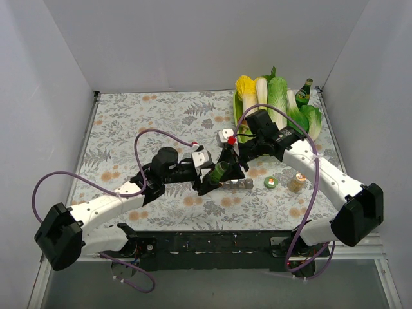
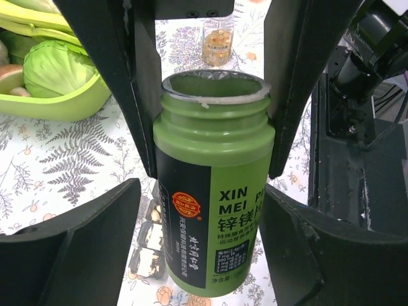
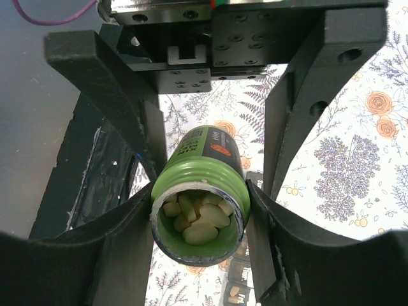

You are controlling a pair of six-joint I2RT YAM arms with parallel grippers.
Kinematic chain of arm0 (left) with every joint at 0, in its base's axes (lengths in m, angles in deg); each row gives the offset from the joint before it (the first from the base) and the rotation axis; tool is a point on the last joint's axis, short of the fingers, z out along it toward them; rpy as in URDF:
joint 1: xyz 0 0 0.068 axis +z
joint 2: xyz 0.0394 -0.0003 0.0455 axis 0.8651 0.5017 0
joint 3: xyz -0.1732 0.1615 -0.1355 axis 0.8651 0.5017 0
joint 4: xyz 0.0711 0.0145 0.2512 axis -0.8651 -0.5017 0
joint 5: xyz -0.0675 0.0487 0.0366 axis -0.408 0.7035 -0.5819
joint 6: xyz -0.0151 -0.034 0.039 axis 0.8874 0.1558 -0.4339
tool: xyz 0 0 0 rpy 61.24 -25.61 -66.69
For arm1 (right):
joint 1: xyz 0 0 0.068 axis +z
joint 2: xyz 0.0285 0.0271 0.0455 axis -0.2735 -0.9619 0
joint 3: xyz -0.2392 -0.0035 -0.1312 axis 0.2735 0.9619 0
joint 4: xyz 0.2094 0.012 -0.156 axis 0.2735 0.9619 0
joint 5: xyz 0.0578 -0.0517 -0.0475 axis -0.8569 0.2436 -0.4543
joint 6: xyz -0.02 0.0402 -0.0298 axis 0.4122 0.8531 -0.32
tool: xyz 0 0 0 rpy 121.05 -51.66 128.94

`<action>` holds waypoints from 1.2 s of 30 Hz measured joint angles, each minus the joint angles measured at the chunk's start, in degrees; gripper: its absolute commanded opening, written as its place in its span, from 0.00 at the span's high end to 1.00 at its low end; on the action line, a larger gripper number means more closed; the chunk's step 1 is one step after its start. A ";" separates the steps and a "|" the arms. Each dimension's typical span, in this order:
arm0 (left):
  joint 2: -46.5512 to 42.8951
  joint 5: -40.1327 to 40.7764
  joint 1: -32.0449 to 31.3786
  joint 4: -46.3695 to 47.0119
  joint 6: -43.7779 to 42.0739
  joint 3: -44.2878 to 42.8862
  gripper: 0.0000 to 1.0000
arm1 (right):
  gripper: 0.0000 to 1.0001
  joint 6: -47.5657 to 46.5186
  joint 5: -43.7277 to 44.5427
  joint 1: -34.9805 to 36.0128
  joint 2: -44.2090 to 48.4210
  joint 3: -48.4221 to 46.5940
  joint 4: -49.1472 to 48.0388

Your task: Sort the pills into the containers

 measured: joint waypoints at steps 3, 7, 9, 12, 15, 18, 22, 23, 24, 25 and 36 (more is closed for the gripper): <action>0.33 -0.22 -0.11 -0.11 -0.07 -0.11 0.72 | 0.84 0.44 -0.11 0.11 0.00 0.26 -0.39; 0.61 -0.92 -0.33 -0.79 -0.59 -0.35 0.94 | 0.78 0.92 0.26 0.02 0.04 0.50 -1.27; 0.59 -0.92 -0.33 -0.96 -0.55 -0.35 1.00 | 0.60 1.07 0.13 0.07 0.13 0.81 -1.57; 0.59 -0.94 -0.39 -1.53 -0.57 -0.35 1.00 | 0.26 1.18 0.11 0.09 0.35 1.44 -1.88; 0.48 -0.92 -0.42 -2.03 -0.48 -0.28 1.00 | 0.09 1.42 -0.15 -0.24 0.50 1.46 -1.99; -0.39 -0.87 -0.39 -2.12 0.07 1.14 1.00 | 0.04 1.05 -0.85 -1.57 1.31 1.46 -1.84; -2.21 -0.87 -0.42 -2.21 1.14 3.67 1.00 | 0.03 0.26 -1.92 -5.42 2.89 1.46 -1.07; -2.75 -0.87 -0.42 -2.12 1.38 4.28 1.00 | 0.03 -0.20 -2.19 -6.60 3.34 1.46 -0.90; -3.15 -0.87 -0.42 -2.16 1.68 4.66 1.00 | 0.02 -0.63 -2.43 -7.78 3.85 1.46 -0.81; -3.63 -0.85 -0.42 -2.08 1.92 5.11 1.00 | 0.02 -1.55 -2.67 -9.27 4.35 1.53 -0.57; -8.83 -0.33 -0.42 -2.38 3.72 8.07 1.00 | 0.04 -11.98 18.91 -20.13 11.67 19.12 3.34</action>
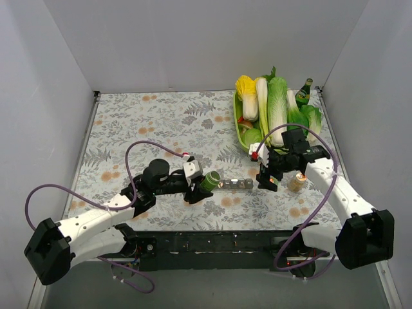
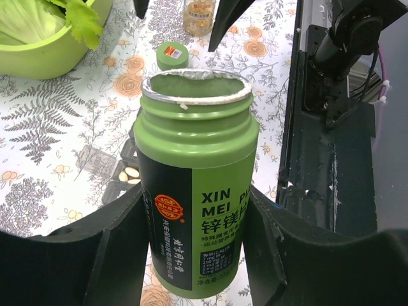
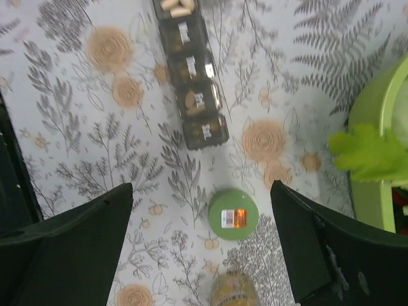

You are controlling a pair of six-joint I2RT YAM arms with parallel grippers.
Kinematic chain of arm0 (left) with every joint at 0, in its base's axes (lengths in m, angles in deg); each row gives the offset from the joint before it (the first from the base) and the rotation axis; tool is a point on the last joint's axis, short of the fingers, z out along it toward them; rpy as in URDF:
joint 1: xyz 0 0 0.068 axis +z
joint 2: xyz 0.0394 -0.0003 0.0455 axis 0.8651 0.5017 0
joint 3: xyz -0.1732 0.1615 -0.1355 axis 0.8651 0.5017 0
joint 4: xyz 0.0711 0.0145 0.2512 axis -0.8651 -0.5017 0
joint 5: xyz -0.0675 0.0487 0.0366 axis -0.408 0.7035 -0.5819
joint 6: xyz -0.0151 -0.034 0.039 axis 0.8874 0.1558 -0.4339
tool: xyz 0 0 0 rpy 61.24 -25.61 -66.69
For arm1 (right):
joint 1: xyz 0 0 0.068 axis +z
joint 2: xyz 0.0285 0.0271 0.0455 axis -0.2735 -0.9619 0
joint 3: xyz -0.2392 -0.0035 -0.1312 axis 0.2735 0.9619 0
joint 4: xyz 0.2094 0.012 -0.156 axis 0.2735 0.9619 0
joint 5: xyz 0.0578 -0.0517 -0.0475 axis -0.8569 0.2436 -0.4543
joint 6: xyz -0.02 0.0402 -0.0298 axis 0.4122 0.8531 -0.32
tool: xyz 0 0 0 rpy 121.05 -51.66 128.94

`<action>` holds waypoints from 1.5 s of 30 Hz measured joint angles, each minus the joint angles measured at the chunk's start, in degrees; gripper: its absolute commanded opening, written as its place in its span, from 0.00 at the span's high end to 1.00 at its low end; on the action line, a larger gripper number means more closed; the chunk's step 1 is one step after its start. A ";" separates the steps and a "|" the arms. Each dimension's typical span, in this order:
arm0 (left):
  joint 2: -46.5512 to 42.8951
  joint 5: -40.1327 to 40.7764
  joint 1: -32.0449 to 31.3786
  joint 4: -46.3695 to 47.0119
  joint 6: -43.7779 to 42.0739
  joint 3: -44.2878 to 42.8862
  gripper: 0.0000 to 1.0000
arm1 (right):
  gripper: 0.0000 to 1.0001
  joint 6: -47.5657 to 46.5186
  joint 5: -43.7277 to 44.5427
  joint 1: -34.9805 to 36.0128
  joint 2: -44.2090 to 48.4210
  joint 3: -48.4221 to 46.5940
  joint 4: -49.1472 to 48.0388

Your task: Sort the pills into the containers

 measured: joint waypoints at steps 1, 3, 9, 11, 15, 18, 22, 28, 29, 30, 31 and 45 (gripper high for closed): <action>-0.57 0.26 0.00 -0.35 -0.02 0.35 1.00 | 0.04 -0.17 3.26 -0.11 0.07 1.20 -0.15; -1.51 0.74 0.00 -0.70 -0.04 1.01 1.00 | 0.05 -0.15 7.58 -0.28 0.13 3.04 -0.81; -4.63 1.90 0.00 -1.27 -0.31 2.89 1.00 | 0.07 1.81 18.38 -0.83 -3.67 6.51 -5.40; -5.14 2.27 0.00 -1.09 -0.39 2.97 1.00 | 0.07 2.73 20.70 -1.22 -6.51 6.56 -7.06; -5.55 2.49 0.00 -0.74 -0.48 3.80 1.00 | 0.08 4.66 24.22 -1.51 -10.80 6.56 -9.31; -5.68 2.60 0.00 -0.72 -0.50 4.33 1.00 | 0.09 5.60 25.22 -1.75 -12.04 6.56 -10.19; -6.10 2.69 0.00 -0.72 -0.48 5.22 1.00 | 0.12 6.86 25.40 -1.81 -13.25 6.62 -11.30; -6.71 2.73 0.00 -0.72 -0.24 5.55 1.00 | 0.23 8.46 25.38 -1.81 -15.19 7.63 -13.70; -6.84 2.73 0.00 -0.72 -0.13 5.55 1.00 | 0.26 8.63 25.38 -1.81 -15.30 8.07 -13.94; -6.99 2.78 0.00 -0.70 -0.02 5.55 1.00 | 0.29 8.76 25.38 -1.81 -15.30 8.52 -14.25; -7.13 2.82 0.00 -0.70 0.04 5.55 1.00 | 0.31 8.98 25.27 -1.81 -15.28 8.72 -14.27; -7.43 1.11 0.00 0.83 1.60 5.55 1.00 | 0.82 6.69 18.53 -1.86 -11.93 7.69 -8.15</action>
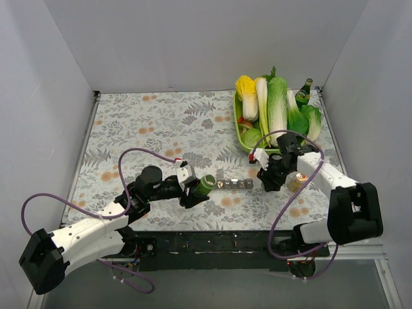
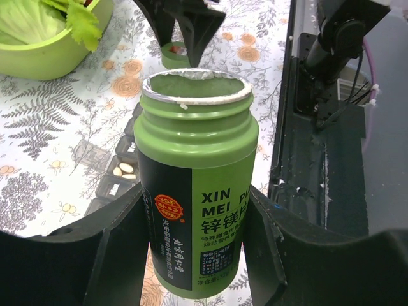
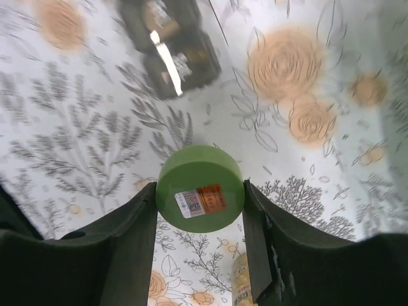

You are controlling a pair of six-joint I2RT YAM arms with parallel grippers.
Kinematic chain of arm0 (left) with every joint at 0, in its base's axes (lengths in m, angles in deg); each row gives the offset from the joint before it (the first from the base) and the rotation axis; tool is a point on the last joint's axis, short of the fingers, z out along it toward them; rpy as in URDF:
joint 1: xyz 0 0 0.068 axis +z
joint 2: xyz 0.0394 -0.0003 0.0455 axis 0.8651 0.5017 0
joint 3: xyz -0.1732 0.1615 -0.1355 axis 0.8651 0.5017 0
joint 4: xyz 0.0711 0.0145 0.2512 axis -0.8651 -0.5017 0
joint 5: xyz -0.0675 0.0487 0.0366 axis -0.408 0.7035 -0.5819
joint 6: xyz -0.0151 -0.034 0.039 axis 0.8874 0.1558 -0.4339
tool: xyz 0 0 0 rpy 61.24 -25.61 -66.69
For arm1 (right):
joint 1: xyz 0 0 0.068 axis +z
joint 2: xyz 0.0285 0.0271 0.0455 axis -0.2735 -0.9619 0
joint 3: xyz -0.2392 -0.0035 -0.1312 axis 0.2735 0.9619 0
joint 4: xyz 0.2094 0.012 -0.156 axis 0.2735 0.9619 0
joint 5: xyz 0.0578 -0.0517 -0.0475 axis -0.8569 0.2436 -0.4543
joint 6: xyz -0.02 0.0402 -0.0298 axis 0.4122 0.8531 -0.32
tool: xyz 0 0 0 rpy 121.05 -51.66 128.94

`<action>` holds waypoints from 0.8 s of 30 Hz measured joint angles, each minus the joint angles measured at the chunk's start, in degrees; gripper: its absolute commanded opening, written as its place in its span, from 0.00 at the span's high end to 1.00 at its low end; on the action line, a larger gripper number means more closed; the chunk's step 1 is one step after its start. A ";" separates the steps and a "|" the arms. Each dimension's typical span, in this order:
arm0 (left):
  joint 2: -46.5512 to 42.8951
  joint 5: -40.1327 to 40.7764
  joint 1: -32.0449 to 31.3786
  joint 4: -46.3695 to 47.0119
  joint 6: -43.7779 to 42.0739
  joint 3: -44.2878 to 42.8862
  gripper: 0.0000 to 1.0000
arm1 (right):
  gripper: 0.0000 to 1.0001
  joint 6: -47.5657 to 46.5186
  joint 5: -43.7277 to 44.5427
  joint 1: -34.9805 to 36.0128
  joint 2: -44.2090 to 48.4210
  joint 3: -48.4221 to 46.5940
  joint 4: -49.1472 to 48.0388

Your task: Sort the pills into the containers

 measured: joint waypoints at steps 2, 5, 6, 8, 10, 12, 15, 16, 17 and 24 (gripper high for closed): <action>-0.02 -0.94 0.00 0.90 0.37 0.00 1.00 | 0.82 -3.19 -5.11 0.00 2.05 -3.52 5.99; -0.02 -3.06 0.00 2.43 0.96 -0.04 1.00 | 0.82 -10.47 -15.26 0.24 5.25 -11.61 15.28; 0.04 -3.74 0.00 2.75 1.20 -0.15 1.00 | 0.82 -12.52 -18.38 0.72 6.03 -14.60 17.64; 0.66 -5.01 0.00 3.26 1.62 -0.72 1.00 | 0.82 -16.20 -24.00 2.73 6.69 -20.24 22.27; 1.92 -6.12 -0.07 3.61 2.10 -1.92 1.00 | 0.82 -18.32 -28.59 6.27 6.38 -25.03 25.73; 2.93 -6.64 -0.31 3.63 2.47 -2.89 1.00 | 0.82 -19.23 -32.30 10.19 5.66 -28.57 28.13; 3.80 -7.23 -0.70 3.54 2.91 -3.87 1.00 | 0.82 -19.23 -36.26 14.58 4.59 -31.76 29.73; 4.04 -7.37 -0.83 3.54 3.10 -4.07 1.00 | 0.82 -19.17 -37.24 15.47 4.22 -32.65 30.12; 4.26 -7.52 -0.94 3.50 3.28 -4.20 1.00 | 0.82 -19.15 -38.05 16.15 3.82 -33.55 30.56; 7.61 -7.91 -1.42 1.75 3.93 -5.97 1.00 | 0.82 -19.04 -39.98 19.69 1.62 -37.97 32.28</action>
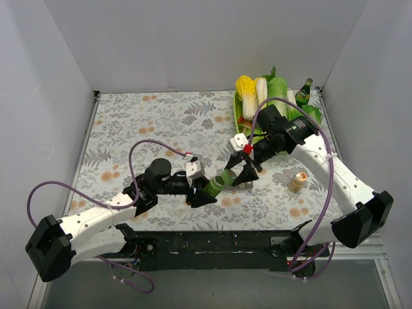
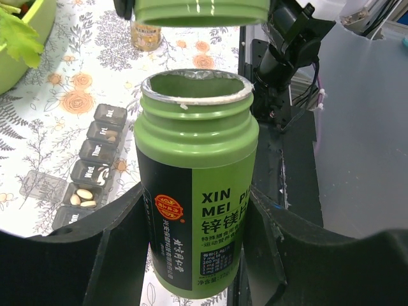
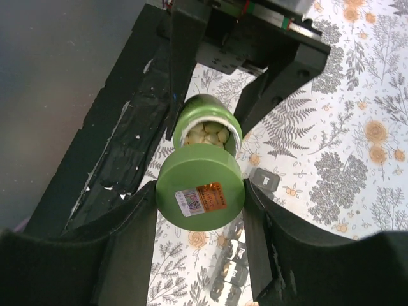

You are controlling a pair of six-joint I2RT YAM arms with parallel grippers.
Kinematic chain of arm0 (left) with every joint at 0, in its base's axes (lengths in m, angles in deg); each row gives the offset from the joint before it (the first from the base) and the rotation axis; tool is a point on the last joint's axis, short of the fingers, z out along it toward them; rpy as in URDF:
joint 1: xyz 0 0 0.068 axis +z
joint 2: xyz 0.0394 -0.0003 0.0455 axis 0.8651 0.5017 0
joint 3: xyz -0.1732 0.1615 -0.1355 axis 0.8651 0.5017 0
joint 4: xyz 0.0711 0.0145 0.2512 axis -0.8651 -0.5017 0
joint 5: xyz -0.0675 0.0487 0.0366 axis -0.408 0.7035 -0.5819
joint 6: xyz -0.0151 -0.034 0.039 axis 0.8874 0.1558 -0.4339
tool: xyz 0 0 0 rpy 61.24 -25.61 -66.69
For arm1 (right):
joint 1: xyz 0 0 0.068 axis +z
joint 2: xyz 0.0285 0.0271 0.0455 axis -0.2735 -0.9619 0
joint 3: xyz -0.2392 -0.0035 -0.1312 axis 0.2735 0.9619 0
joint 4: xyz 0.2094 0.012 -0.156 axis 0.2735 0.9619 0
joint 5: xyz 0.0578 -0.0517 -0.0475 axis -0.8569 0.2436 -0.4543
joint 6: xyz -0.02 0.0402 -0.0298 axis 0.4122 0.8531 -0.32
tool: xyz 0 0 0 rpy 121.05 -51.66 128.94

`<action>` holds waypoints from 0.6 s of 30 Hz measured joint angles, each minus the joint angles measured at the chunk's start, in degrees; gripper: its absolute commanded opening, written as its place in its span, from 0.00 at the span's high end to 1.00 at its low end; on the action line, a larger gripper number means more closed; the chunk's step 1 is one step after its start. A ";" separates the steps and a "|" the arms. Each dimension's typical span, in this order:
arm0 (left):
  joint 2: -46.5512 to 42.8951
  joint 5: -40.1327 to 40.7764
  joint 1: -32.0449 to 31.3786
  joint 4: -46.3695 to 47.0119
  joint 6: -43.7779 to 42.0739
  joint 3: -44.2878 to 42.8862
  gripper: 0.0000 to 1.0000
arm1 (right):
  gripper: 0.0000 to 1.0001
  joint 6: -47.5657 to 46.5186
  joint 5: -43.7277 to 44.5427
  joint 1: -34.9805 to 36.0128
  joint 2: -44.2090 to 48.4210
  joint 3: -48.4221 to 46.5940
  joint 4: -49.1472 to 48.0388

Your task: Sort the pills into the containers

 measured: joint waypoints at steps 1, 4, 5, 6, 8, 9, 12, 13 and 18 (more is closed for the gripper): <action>0.44 0.02 -0.13 -0.37 0.04 -0.22 1.00 | 0.81 0.07 -0.04 0.57 -0.33 -0.24 0.04; 1.36 0.00 -0.26 -1.42 0.15 -1.03 1.00 | 0.82 0.28 -0.13 1.95 -1.14 -0.26 0.07; 1.68 0.00 -0.33 -1.66 0.20 -1.36 1.00 | 0.82 0.48 -0.13 2.34 -1.44 -0.26 0.04; 2.08 -0.04 -0.44 -1.86 0.20 -1.81 1.00 | 0.82 0.70 -0.02 2.69 -1.64 -0.26 0.02; 2.86 -0.09 -0.52 -2.01 0.20 -2.47 1.00 | 0.82 1.27 0.15 3.34 -1.86 -0.26 -0.04; 3.21 -0.13 -0.55 -2.21 0.22 -2.75 1.00 | 0.82 1.42 0.39 3.54 -1.90 -0.26 -0.13; 3.96 -0.24 -0.70 -2.58 0.24 -3.06 1.00 | 0.82 1.97 0.48 3.74 -2.05 -0.26 -0.44; 4.15 -0.24 -0.81 -2.82 0.26 -3.21 1.00 | 0.82 2.21 0.50 3.72 -2.23 -0.26 -0.46; 4.46 -0.39 -0.96 -3.61 0.37 -3.50 1.00 | 0.82 2.91 0.55 3.72 -2.95 -0.28 -0.68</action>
